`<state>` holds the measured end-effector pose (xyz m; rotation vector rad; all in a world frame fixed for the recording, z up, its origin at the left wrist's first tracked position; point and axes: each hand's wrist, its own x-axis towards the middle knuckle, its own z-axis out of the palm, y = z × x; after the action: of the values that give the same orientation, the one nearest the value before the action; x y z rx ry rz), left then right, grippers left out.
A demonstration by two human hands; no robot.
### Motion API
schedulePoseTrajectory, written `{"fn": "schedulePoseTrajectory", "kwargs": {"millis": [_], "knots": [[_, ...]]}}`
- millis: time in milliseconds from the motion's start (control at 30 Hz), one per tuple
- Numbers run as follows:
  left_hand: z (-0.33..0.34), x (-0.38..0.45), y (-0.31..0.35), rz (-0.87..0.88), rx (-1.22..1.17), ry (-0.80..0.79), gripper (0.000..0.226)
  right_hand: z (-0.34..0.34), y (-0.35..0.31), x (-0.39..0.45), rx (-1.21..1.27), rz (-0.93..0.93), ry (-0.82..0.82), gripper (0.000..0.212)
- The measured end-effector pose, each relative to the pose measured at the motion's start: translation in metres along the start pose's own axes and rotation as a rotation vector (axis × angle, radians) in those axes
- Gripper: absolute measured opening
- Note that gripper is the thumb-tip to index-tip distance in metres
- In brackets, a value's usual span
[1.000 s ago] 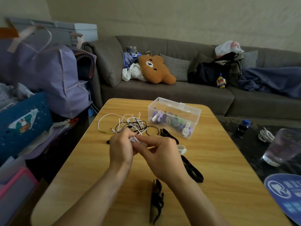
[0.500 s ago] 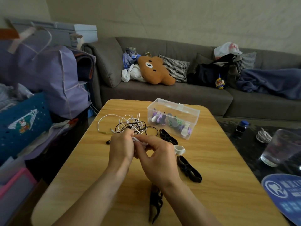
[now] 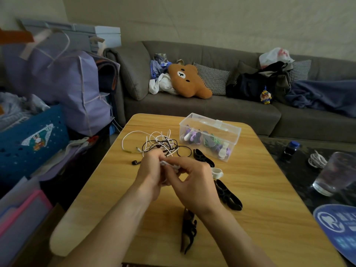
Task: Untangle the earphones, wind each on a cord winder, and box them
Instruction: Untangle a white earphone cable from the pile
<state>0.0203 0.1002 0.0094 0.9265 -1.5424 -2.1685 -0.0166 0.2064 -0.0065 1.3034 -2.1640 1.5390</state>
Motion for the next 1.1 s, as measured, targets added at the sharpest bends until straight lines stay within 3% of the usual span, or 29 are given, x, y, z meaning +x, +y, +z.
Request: {"fn": "schedulePoseTrajectory", "kwargs": {"millis": [133,267,300,400,567,733,833,900,1000,1100], "knots": [[-0.002,-0.007,0.005,0.108,-0.094,-0.034,0.030,-0.001,-0.004,0.002,0.024,0.014,0.069,0.024],[0.006,-0.008,0.002,0.336,-0.093,-0.010,0.021,-0.008,0.004,0.008,0.064,0.227,0.151,0.014],[0.008,-0.008,0.000,0.373,-0.068,-0.024,0.013,-0.011,0.007,0.010,0.095,0.283,0.144,0.013],[0.010,-0.008,-0.008,0.448,0.111,-0.055,0.017,-0.019,0.012,0.014,0.154,0.381,0.024,0.011],[0.012,-0.010,-0.008,0.507,0.190,-0.065,0.017,-0.018,0.011,0.011,-0.073,0.269,-0.195,0.027],[0.013,-0.011,-0.008,0.562,0.248,-0.076,0.014,-0.020,0.009,0.011,-0.133,0.208,-0.131,0.031],[0.010,-0.008,-0.016,0.667,0.498,0.054,0.021,-0.024,0.016,0.014,-0.245,0.262,-0.118,0.030],[0.007,-0.012,-0.017,0.601,0.756,0.059,0.033,-0.029,0.027,0.016,-0.262,0.373,-0.145,0.030],[0.004,-0.026,-0.014,0.263,1.155,-0.188,0.045,-0.038,0.043,0.016,-0.286,0.499,-0.178,0.030],[0.007,-0.039,-0.020,0.137,1.493,-0.411,0.070,-0.043,0.048,0.018,-0.302,0.513,-0.193,0.030]]}}
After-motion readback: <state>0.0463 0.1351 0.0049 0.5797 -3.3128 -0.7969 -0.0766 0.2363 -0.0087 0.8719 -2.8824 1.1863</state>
